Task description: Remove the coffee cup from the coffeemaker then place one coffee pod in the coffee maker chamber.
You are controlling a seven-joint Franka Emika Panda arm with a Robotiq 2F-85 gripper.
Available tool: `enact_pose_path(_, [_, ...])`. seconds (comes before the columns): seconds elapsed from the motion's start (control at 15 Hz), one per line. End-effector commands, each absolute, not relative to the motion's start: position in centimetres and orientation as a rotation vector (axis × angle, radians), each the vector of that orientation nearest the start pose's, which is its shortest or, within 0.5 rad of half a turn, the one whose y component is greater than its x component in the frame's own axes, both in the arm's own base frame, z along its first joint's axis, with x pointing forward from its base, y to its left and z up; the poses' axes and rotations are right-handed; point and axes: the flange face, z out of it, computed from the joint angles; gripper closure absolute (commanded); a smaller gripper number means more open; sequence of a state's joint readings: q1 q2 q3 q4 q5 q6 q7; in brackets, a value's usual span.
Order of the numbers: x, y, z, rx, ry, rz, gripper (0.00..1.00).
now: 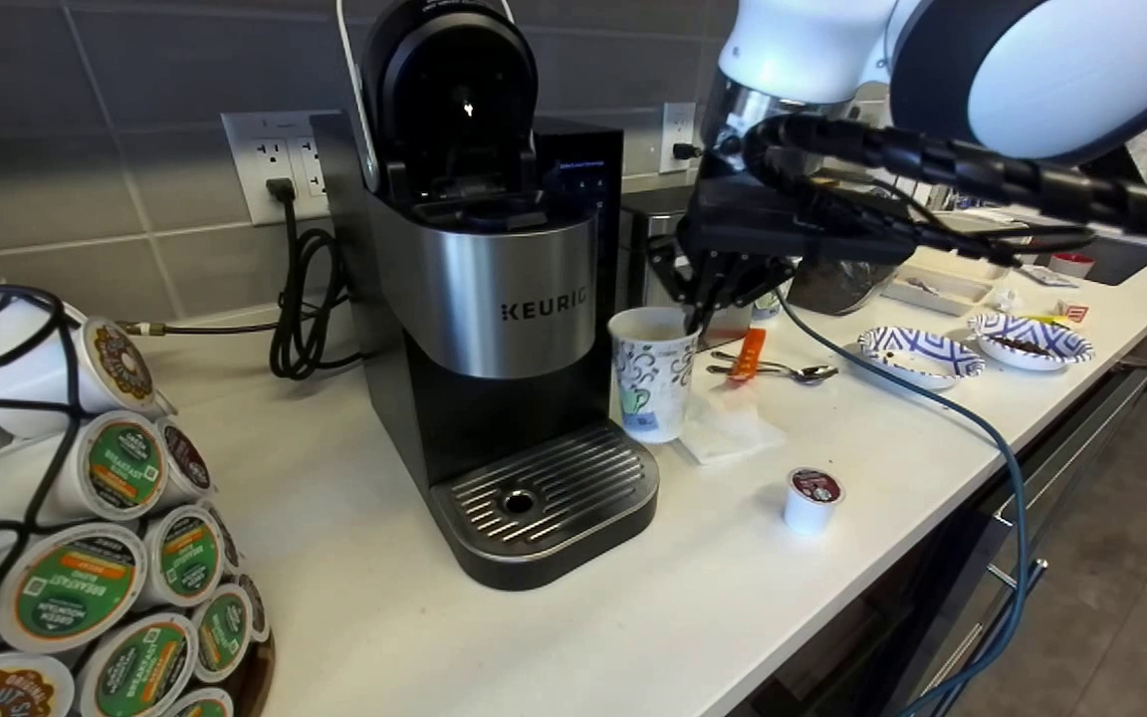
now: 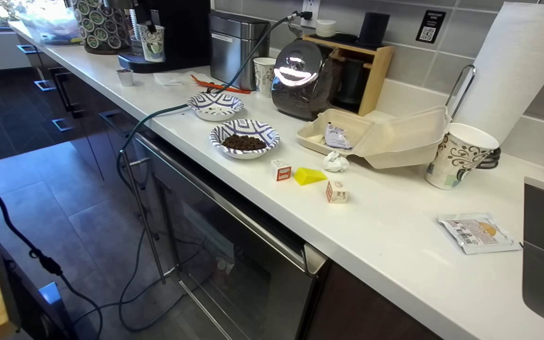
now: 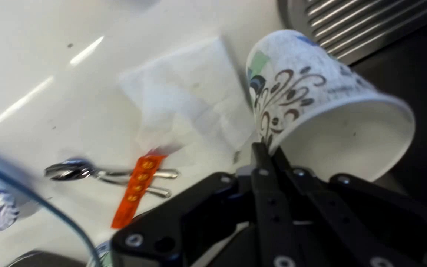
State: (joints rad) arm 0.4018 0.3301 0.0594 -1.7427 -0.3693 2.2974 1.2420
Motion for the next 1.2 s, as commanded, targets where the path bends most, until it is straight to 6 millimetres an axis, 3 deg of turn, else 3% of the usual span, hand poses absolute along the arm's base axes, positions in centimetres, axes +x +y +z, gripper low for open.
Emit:
enact_pose_path(0.0, [58.0, 20.0, 43.1, -3.051, 1.087, -0.694, 0.99])
enact_pose_path(0.2, [56.3, 13.5, 42.7, -3.102, 1.338, -0.634, 0.99])
enact_pose_path(0.4, [54.0, 10.1, 41.0, -3.072, 1.435, -0.437, 0.99])
enact_pose_path(0.47, [53.6, 9.3, 40.3, -2.986, 1.481, -0.411, 0.99])
enact_pose_path(0.67, [52.2, 8.3, 38.4, -2.801, 1.545, -0.344, 0.99])
enact_pose_path(0.8, [51.2, 8.3, 37.7, -2.678, 1.569, -0.389, 0.99])
enact_pose_path(1.07, [49.5, 10.0, 38.2, -2.556, 1.499, -0.676, 0.99])
enact_pose_path(1.13, [49.3, 10.5, 38.5, -2.574, 1.465, -0.733, 0.71])
